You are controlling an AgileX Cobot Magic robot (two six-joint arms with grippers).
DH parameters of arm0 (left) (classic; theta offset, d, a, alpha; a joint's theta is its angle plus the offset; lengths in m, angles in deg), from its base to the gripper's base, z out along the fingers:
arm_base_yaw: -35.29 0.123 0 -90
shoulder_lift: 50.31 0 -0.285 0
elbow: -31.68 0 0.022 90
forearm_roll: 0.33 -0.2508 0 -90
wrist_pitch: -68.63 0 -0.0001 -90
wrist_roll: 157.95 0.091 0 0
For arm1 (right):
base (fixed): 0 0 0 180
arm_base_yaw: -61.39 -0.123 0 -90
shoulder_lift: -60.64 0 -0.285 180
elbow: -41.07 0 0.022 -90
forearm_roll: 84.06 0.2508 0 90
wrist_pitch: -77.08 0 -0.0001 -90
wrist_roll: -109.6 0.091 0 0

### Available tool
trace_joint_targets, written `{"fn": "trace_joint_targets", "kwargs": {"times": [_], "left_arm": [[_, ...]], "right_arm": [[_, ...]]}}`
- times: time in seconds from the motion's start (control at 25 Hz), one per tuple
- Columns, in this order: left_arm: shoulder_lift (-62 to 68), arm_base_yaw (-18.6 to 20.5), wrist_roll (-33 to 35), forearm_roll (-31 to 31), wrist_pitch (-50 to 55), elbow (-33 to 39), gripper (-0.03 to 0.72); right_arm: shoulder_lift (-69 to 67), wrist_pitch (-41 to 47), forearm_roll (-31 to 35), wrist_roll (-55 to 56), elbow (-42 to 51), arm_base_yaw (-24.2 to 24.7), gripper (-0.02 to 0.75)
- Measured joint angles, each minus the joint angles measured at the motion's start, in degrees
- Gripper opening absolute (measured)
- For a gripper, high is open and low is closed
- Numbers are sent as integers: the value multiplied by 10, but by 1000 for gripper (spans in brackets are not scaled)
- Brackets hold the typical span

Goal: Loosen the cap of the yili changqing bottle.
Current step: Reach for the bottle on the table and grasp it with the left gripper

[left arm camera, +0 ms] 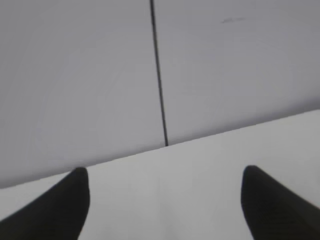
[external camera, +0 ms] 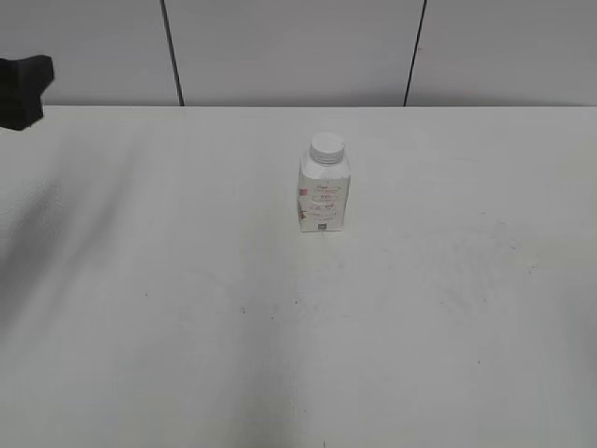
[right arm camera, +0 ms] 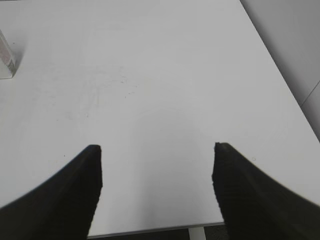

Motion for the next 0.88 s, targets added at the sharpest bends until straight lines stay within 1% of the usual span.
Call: {"fn": "trace_joint_targets", "kwargs": {"times": [0.16, 0.36, 0.48, 0.6, 0.76, 0.88], "left_arm": [[77, 0, -24, -86, -107, 0, 565], [166, 0, -36, -149, -220, 0, 565], [199, 0, -36, -204, -270, -1, 565], [214, 0, -36, -240, -288, -1, 565], [223, 0, -40, -256, -298, -1, 565], [229, 6, -69, -305, -303, -5, 565]], "right_arm": [[0, 0, 0, 0, 0, 0, 545], [0, 0, 0, 0, 0, 0, 545], [0, 0, 0, 0, 0, 0, 545], [0, 0, 0, 0, 0, 0, 545], [0, 0, 0, 0, 0, 0, 545], [0, 0, 0, 0, 0, 0, 545]]}}
